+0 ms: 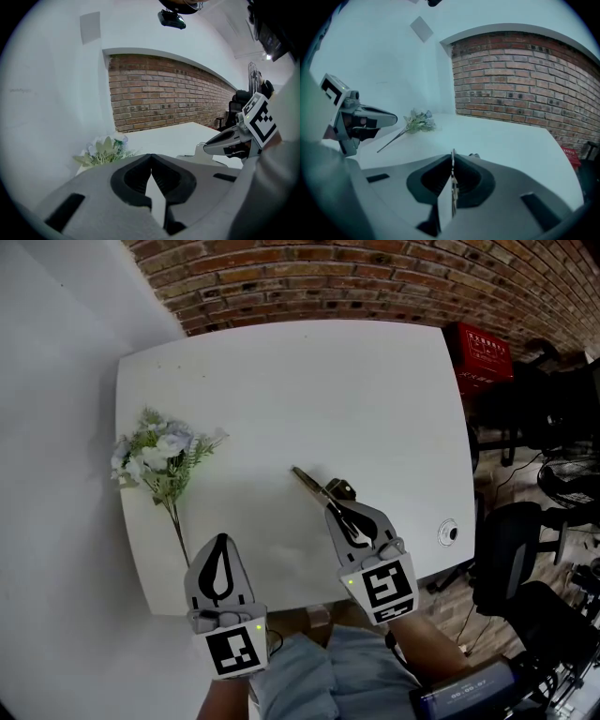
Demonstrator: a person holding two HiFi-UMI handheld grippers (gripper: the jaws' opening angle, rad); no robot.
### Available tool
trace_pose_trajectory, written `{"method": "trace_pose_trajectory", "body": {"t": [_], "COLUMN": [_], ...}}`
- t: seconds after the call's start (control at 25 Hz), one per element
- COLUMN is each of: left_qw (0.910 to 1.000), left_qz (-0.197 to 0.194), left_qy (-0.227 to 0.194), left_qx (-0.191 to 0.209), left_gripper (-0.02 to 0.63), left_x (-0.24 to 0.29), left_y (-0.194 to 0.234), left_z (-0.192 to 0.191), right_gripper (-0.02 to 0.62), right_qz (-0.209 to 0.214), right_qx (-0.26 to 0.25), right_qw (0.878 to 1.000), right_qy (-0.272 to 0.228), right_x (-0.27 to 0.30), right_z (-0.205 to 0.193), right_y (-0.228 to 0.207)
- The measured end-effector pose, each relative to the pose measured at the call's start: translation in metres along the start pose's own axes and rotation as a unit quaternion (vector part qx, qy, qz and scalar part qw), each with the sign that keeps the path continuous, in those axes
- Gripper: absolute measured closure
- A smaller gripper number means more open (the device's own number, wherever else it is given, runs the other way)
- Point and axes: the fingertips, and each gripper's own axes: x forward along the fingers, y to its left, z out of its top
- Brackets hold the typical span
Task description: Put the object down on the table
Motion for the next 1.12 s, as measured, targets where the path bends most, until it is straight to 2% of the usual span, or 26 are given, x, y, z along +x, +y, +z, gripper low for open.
{"method": "trace_pose_trajectory", "body": {"t": [0.52, 1.12], "left_qw": [1.0000, 1.0000], "left_qz": [-0.001, -0.001], "left_qy": [0.005, 0.007], "left_qx": [0.001, 0.001], "left_gripper": [0.598, 0.597], "left_x": [0.002, 0.001], "left_y": [0.001, 0.005], "left_z": [-0.005, -0.007], "right_gripper": [0.566, 0.528], "right_qz": [-0.009, -0.013], "right_qx": [-0.025, -0.018], "right_qw": [1.000, 1.000], "right_qy": [0.001, 0.009], "right_x": [0.004, 0.007], "right_z": [-0.008, -0.014], "right_y": [-0.002, -0.004]}}
